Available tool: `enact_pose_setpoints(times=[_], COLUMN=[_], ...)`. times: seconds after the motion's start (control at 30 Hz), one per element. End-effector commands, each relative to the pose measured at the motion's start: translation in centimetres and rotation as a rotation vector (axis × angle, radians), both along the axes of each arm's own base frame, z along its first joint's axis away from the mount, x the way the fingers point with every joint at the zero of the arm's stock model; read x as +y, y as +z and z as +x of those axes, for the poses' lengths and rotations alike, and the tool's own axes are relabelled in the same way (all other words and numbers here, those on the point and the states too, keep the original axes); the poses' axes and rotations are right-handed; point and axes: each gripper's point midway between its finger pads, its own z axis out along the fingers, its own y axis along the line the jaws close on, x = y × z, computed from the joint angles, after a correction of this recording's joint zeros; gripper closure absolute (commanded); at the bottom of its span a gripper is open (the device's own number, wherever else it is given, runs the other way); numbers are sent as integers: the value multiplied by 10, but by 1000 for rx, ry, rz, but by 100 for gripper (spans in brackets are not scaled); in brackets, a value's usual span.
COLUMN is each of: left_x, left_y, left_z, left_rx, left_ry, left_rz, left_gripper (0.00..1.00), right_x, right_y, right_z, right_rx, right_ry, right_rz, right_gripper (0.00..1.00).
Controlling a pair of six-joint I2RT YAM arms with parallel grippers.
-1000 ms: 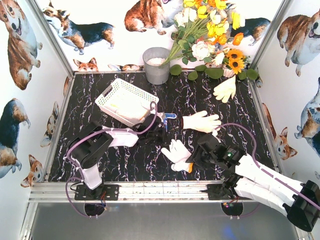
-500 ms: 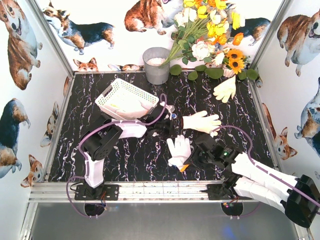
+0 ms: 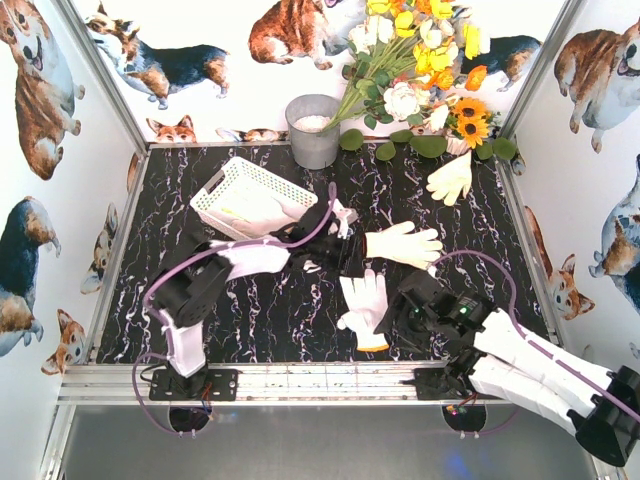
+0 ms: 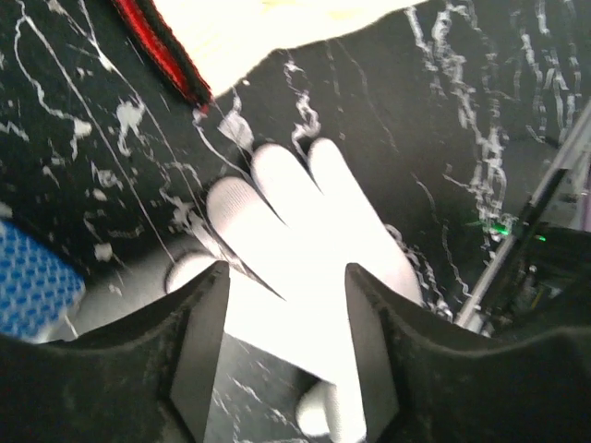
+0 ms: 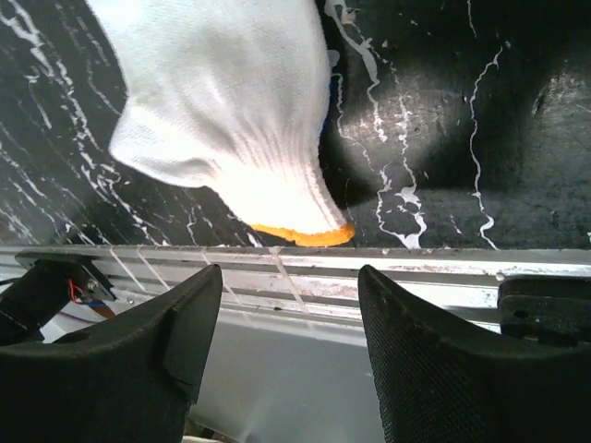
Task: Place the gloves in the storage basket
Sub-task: Place the glove at the center of the board.
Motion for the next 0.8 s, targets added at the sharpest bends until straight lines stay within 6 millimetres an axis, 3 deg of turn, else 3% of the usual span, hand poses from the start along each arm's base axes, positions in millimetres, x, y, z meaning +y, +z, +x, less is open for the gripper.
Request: enact_pose_setpoints(times=[0.0,0.1,0.2,0.33,0.47,0.6,0.77], left_x=[12,29,50,61,67,69,58], left_y=[51,56,52,31,9,-7,-16], left_z=[-6,-13,-31,-69,-102,-116,-126], left_rx=[-106,-98,-36,79,150,179,227], left_ry=[-27,26,92,124,147,155,105], left_rz=[-41,-11,22,-3,22,69,100], left_gripper=[47,41,43,47,51,54,59], right_x=[3,0,4,11,7,-3,11], right_y=[37,51,55,36,20,6,-7], right_z=[14,22,31,35,37,29,17], right_rx=[-123,-180,-222,-178,-139,-82,-33], right_ry=[63,115,186,221,221,213,219], right_rz=[11,-33,-46,-6,5,-15,90], right_gripper=[34,31,30,32,34,35,43])
